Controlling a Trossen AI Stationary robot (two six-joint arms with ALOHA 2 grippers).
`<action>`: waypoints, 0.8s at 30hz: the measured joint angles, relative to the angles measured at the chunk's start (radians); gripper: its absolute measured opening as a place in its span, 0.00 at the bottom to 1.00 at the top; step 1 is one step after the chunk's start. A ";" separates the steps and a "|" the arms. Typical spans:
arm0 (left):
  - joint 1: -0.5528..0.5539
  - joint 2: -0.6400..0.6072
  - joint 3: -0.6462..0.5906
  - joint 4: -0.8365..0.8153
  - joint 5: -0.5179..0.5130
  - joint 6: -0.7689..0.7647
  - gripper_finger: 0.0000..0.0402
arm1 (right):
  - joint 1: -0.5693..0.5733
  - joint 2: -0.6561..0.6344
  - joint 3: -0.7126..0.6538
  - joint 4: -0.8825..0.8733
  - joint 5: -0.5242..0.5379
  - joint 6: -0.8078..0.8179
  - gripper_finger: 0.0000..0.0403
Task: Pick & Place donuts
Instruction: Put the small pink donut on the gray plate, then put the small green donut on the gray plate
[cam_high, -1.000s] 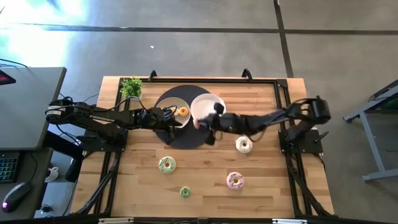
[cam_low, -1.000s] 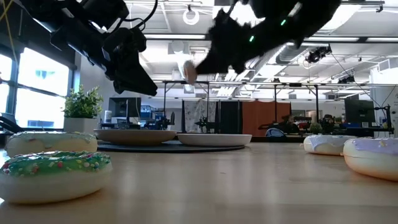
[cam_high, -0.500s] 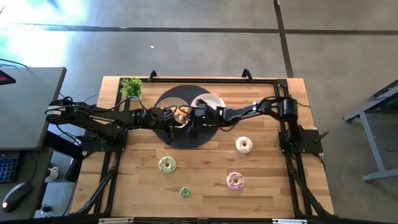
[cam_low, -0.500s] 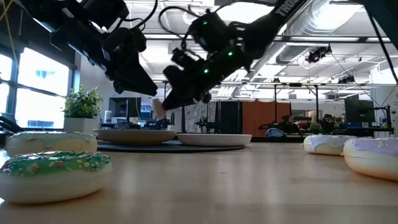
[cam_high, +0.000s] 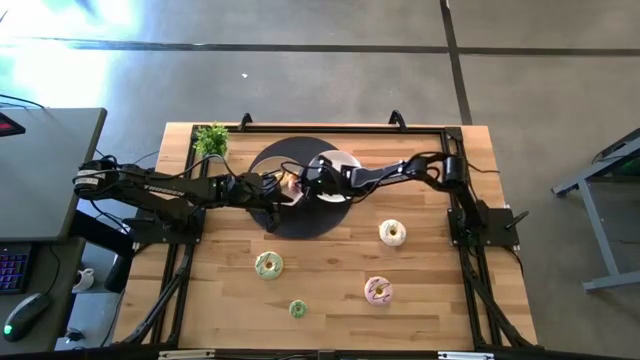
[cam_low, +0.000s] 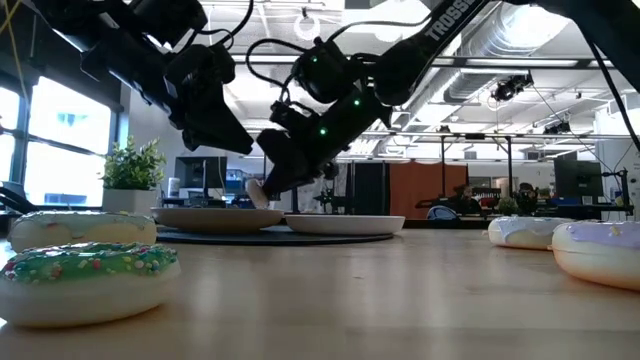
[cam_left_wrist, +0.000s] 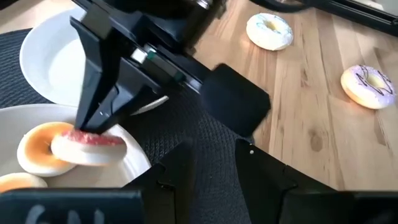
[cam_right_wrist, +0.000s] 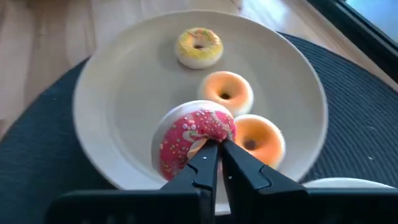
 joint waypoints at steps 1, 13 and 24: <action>0.000 0.000 0.000 0.000 -0.001 0.000 0.29 | -0.004 0.000 0.000 -0.012 -0.003 0.001 0.06; 0.000 0.000 0.000 0.001 -0.001 0.000 0.29 | -0.019 0.000 0.000 -0.026 -0.053 -0.002 0.25; 0.000 0.000 0.000 0.078 -0.003 0.001 0.29 | -0.009 -0.079 0.000 -0.109 -0.088 -0.029 0.24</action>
